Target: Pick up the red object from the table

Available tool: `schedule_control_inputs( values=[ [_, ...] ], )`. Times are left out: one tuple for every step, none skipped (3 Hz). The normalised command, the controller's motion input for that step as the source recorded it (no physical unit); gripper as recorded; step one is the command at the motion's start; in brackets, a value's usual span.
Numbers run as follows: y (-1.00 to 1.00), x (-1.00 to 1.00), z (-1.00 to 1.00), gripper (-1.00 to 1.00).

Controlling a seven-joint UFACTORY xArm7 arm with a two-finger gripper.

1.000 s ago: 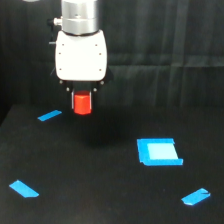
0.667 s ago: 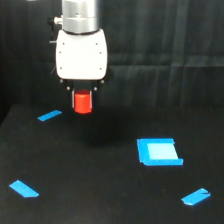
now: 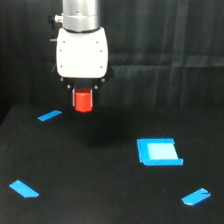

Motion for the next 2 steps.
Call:
schedule_control_inputs(
  values=[
    [0.14, 0.02, 0.12, -1.0],
    [0.01, -0.04, 0.16, -0.99]
  ],
)
